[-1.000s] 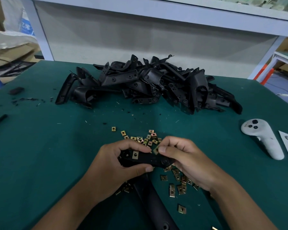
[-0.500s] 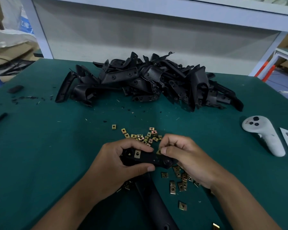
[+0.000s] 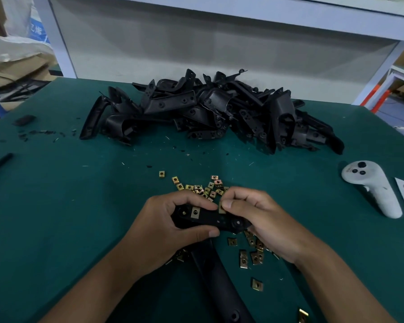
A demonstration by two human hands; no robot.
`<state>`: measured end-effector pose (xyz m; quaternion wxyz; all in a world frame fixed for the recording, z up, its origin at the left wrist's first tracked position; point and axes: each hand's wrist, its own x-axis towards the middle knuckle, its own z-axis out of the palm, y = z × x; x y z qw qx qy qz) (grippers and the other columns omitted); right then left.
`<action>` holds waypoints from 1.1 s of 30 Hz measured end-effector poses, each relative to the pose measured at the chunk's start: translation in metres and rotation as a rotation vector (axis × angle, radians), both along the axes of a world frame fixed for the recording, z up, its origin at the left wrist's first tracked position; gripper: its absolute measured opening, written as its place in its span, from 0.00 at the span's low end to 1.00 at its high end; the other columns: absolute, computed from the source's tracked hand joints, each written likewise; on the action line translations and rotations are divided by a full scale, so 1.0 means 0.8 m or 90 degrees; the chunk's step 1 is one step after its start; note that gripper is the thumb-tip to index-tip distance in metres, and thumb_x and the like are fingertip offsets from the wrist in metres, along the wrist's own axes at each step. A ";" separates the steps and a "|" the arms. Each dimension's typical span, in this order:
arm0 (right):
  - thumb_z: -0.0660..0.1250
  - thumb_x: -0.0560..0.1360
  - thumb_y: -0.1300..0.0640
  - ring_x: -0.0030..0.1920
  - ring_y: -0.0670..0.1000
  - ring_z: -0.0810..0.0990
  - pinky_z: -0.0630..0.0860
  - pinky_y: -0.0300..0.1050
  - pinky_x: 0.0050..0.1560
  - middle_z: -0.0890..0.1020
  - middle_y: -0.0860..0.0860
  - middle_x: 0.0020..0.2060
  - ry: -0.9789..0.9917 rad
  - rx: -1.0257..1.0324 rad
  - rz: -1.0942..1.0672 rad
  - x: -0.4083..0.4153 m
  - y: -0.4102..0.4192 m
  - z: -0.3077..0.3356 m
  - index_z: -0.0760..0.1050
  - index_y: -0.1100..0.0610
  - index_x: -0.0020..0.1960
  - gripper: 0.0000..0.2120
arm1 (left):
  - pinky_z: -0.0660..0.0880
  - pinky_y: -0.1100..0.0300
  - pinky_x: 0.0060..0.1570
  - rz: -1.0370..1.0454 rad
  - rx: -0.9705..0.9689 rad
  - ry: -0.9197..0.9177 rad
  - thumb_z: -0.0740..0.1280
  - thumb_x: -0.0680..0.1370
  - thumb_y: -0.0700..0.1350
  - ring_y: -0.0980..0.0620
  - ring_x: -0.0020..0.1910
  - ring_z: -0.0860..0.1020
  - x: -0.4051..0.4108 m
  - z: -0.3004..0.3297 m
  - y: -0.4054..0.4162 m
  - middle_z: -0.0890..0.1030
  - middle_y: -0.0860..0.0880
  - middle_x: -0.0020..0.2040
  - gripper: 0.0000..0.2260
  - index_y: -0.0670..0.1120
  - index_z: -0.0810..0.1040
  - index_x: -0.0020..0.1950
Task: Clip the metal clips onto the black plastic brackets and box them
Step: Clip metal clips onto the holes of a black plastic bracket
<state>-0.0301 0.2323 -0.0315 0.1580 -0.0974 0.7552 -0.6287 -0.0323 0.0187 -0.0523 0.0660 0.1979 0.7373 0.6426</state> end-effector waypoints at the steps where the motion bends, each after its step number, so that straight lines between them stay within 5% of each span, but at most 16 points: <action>1: 0.65 0.80 0.51 0.38 0.43 0.76 0.72 0.33 0.39 0.77 0.45 0.36 0.005 0.000 0.003 0.001 -0.001 0.001 0.80 0.49 0.42 0.10 | 0.78 0.69 0.45 0.001 -0.003 0.001 0.82 0.67 0.52 0.59 0.44 0.84 0.000 0.000 0.000 0.87 0.55 0.46 0.14 0.60 0.85 0.50; 8: 0.65 0.83 0.58 0.36 0.40 0.76 0.72 0.32 0.39 0.77 0.41 0.33 0.054 0.033 -0.009 0.001 0.001 0.003 0.80 0.50 0.42 0.12 | 0.78 0.68 0.45 0.015 -0.019 0.016 0.80 0.66 0.51 0.59 0.43 0.84 -0.001 -0.001 0.000 0.86 0.56 0.44 0.14 0.58 0.85 0.50; 16: 0.64 0.83 0.55 0.36 0.38 0.74 0.70 0.30 0.38 0.77 0.37 0.33 0.075 0.093 -0.008 0.001 -0.001 0.003 0.79 0.46 0.41 0.13 | 0.78 0.68 0.44 0.003 -0.011 0.019 0.80 0.66 0.52 0.58 0.44 0.85 -0.001 -0.002 -0.001 0.87 0.56 0.45 0.14 0.59 0.85 0.50; 28: 0.65 0.77 0.44 0.41 0.47 0.75 0.71 0.46 0.43 0.78 0.46 0.38 0.055 0.066 -0.032 -0.001 -0.006 -0.006 0.80 0.47 0.42 0.09 | 0.77 0.70 0.48 0.010 0.000 0.050 0.79 0.66 0.54 0.60 0.48 0.84 -0.002 -0.002 0.002 0.86 0.60 0.48 0.14 0.60 0.84 0.51; 33: 0.64 0.78 0.48 0.39 0.44 0.75 0.71 0.37 0.40 0.77 0.44 0.36 0.063 0.085 -0.009 -0.003 -0.002 -0.005 0.79 0.46 0.40 0.10 | 0.76 0.72 0.45 0.021 0.009 0.057 0.81 0.67 0.48 0.62 0.44 0.83 0.000 -0.001 0.003 0.86 0.58 0.46 0.14 0.57 0.85 0.50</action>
